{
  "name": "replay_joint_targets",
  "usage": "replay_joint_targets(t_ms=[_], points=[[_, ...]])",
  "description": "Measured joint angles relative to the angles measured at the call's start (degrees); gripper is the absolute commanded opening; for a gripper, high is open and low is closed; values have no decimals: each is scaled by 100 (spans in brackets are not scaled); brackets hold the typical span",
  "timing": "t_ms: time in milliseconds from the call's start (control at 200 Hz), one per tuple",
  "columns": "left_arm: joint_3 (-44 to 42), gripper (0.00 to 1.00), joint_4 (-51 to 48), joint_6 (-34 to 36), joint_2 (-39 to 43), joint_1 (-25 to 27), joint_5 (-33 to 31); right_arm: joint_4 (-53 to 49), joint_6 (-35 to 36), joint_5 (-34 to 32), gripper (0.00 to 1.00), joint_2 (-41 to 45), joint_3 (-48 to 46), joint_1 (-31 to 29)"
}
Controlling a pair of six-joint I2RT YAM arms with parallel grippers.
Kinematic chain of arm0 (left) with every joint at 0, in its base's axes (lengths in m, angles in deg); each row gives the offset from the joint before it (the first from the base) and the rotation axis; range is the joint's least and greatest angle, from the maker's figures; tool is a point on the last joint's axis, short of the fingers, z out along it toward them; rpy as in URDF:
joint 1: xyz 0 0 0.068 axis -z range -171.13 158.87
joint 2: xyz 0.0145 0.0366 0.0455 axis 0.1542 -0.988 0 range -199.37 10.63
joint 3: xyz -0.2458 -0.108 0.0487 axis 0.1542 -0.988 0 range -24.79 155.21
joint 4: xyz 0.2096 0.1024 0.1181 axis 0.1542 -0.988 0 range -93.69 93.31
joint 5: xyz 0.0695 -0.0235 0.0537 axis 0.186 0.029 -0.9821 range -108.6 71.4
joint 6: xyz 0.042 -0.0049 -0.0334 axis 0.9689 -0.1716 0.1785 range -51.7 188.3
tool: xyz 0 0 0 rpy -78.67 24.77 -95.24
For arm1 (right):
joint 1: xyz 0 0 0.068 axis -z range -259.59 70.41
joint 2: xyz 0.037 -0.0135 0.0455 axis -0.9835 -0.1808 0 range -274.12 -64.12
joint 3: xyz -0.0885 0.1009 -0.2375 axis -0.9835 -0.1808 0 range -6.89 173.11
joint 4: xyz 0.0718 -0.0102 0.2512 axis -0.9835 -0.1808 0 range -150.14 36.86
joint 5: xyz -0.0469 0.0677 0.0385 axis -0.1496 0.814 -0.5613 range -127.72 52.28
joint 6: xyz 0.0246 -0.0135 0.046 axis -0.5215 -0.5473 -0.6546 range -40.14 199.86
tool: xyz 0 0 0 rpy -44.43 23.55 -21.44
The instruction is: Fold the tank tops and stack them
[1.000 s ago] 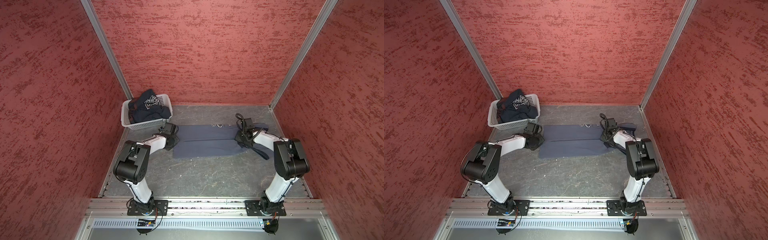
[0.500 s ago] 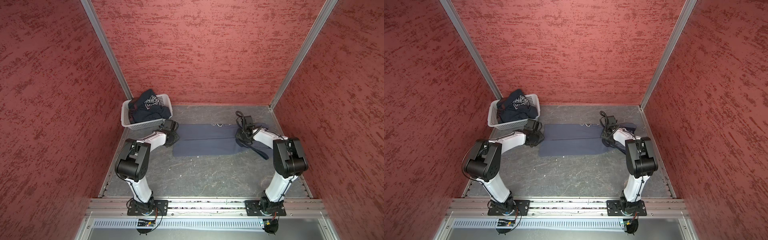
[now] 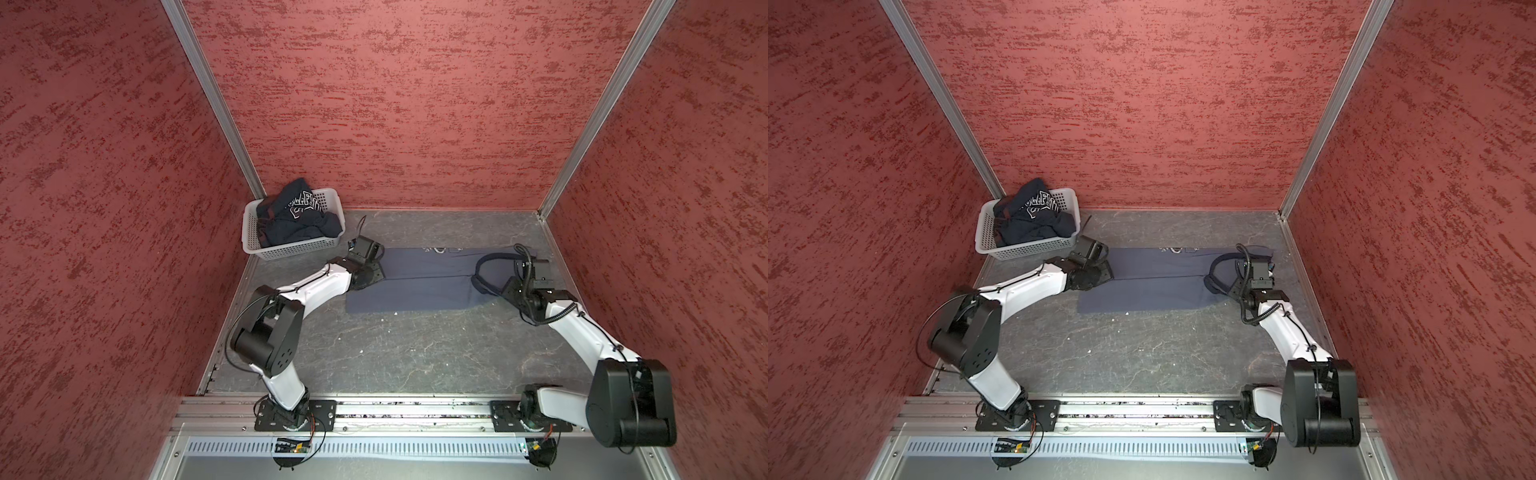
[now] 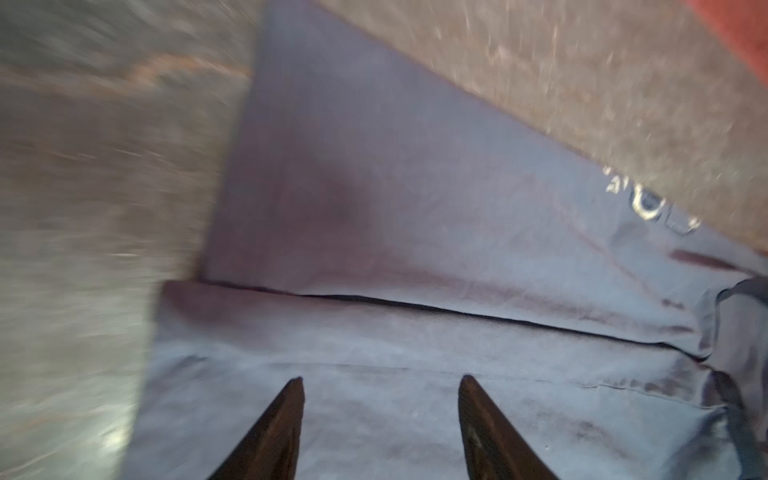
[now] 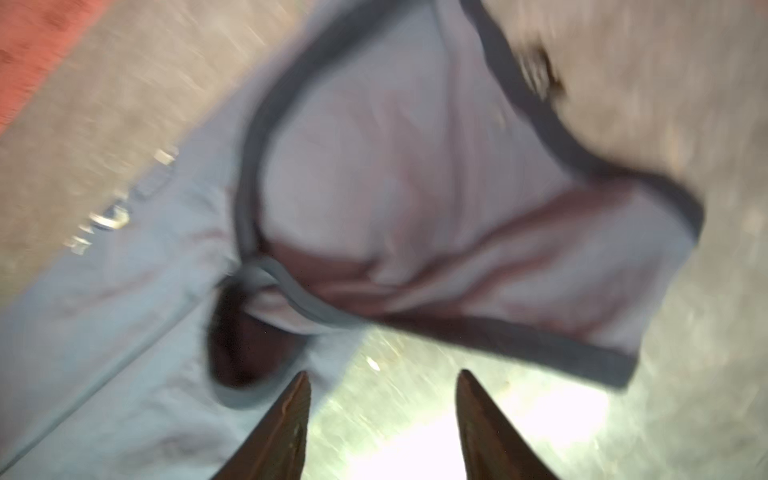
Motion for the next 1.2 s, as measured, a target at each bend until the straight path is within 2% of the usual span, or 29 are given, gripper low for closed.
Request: replay_joint_targets(t_ms=[175, 411, 706, 927, 1062, 1202], points=[[74, 60, 83, 0, -627, 72, 210, 39, -243, 146, 50, -17, -479, 179], [-2, 60, 479, -20, -717, -103, 361, 201, -345, 68, 48, -431, -544, 568], [-658, 59, 1331, -44, -435, -400, 446, 227, -236, -518, 48, -885, 138, 758], [-1137, 59, 1646, -46, -131, -404, 382, 245, -98, -667, 47, -1458, 855, 761], [-1349, 59, 1665, -55, 46, -417, 330, 212, -44, -671, 46, -1707, 931, 761], [-1519, 59, 1668, -70, 190, -422, 262, 66, -13, -706, 54, -1427, 868, 758]])
